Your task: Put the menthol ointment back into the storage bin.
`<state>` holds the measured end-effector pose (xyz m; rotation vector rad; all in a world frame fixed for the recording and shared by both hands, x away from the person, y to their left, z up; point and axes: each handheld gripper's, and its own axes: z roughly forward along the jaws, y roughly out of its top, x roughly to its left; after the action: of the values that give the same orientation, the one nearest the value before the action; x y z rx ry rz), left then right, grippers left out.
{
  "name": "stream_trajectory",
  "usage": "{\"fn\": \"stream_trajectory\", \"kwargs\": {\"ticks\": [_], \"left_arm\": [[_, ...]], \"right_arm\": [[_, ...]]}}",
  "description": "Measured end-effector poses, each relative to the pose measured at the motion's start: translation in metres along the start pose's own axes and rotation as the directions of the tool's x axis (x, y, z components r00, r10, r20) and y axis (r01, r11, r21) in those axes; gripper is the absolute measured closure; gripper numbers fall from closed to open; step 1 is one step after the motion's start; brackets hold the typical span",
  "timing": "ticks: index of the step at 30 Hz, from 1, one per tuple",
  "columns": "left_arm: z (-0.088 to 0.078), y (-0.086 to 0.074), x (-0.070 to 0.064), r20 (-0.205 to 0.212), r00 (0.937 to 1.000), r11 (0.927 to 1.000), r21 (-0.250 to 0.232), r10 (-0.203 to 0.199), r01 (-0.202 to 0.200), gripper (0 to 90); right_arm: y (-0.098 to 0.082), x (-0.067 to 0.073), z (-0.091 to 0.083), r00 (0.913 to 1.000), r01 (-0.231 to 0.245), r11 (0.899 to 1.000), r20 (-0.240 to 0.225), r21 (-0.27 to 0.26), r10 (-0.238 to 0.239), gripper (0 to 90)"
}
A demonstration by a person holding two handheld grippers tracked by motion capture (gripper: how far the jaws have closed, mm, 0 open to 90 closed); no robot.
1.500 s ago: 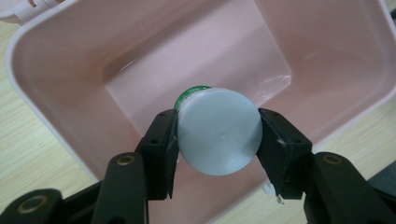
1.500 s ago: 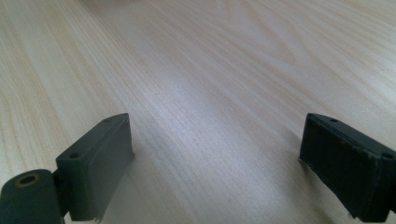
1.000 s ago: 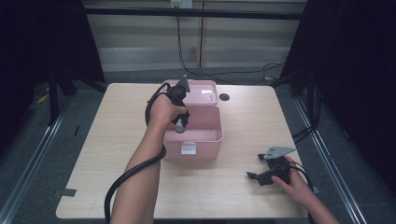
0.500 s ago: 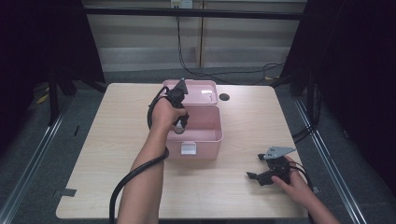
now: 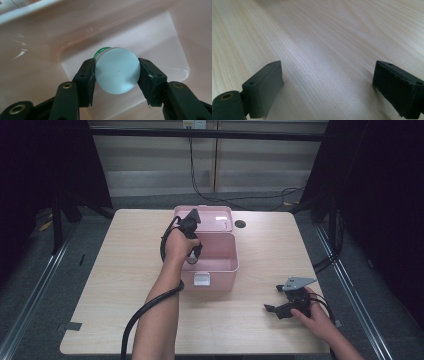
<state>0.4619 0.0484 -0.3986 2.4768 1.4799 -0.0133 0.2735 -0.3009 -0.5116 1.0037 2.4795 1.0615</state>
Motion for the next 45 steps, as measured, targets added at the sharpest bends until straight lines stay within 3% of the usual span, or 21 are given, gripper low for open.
{"fn": "stream_trajectory", "kwargs": {"ticks": [2, 14, 24, 31, 45], "left_arm": [[0.003, 0.0, 0.001, -0.003, 0.9998, 0.9998, -0.008, -0.018, 0.018, 50.1], [0.015, -0.002, 0.007, -0.007, 0.9995, 0.9989, -0.035, -0.032, 0.032, 50.1], [0.029, 0.0, 0.006, -0.018, 0.9988, 0.9987, -0.024, -0.045, 0.045, 50.0], [0.034, 0.0, 0.006, -0.03, 0.9988, 0.9989, -0.025, -0.039, 0.038, 50.0], [0.036, 0.0, 0.009, -0.025, 0.997, 0.9962, -0.049, -0.073, 0.071, 49.8]], "right_arm": [[0.0, 0.0, 0.0, 1.0, 0.0, 1.0, 0.0, 0.0, 0.0, 8.8], [0.0, 0.0, 0.0, 1.0, 0.0, 1.0, 0.0, -0.002, 0.0, 8.8], [0.0, 0.0, 0.0, 1.0, 0.0, 1.0, 0.0, -0.002, 0.0, 8.8], [0.0, 0.0, 0.0, 1.0, 0.0, 1.0, 0.0, -0.002, 0.0, 8.8], [0.0, 0.0, 0.0, 1.0, -0.002, 1.0, 0.001, 0.0, 0.002, 8.9]]}}
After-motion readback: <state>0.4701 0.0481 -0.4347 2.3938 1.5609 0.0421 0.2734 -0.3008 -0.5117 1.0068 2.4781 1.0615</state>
